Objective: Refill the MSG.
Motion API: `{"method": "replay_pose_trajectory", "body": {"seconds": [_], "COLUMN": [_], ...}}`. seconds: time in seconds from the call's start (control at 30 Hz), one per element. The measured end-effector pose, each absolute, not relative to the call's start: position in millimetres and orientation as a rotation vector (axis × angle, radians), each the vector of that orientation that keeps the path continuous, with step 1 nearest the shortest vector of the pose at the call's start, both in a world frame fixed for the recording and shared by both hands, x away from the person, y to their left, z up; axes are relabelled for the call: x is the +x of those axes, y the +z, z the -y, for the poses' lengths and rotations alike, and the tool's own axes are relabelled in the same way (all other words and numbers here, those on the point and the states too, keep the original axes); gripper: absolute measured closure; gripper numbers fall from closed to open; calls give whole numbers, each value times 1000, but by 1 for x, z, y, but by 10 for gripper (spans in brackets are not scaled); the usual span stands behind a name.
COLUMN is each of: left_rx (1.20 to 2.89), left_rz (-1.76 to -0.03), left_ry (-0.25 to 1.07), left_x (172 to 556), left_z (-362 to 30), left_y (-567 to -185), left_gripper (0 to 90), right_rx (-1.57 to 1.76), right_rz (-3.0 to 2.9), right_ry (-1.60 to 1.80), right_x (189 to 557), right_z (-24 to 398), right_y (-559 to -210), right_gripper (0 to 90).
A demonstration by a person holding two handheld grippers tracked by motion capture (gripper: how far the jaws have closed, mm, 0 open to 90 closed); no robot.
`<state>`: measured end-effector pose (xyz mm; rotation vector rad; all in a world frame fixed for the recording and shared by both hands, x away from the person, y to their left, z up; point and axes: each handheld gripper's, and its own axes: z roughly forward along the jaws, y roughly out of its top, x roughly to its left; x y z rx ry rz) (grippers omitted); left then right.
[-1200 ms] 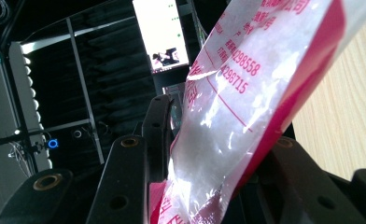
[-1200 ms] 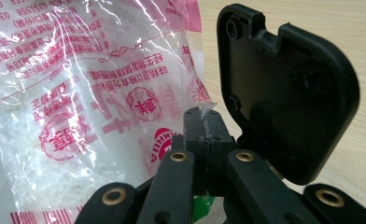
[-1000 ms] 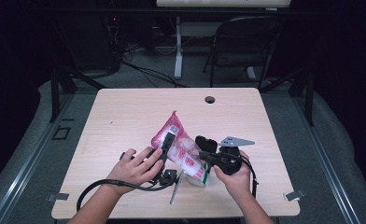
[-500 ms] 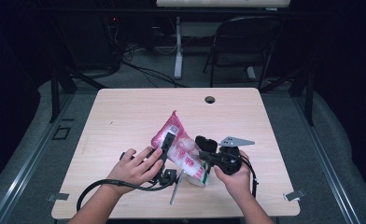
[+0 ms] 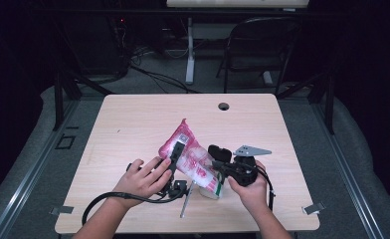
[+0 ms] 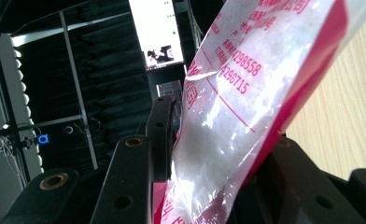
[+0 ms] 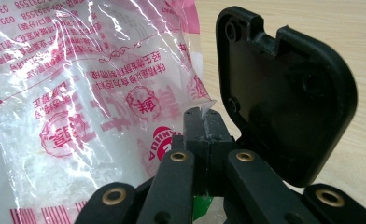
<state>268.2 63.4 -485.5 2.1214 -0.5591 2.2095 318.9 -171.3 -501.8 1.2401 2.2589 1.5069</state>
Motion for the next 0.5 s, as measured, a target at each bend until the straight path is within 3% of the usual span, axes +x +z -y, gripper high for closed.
{"method": "replay_pose_trajectory", "body": {"seconds": [0.5], "left_rx": [2086], "left_rz": [569], "left_ry": [2217], "left_x": [269], "left_z": [-62], "left_y": [-481], "left_gripper": [658], "right_rx": [1242], "right_rz": [-2260], "right_ry": [1513], "right_x": [319], "right_z": [173], "right_y": [-501], "right_gripper": [900]}}
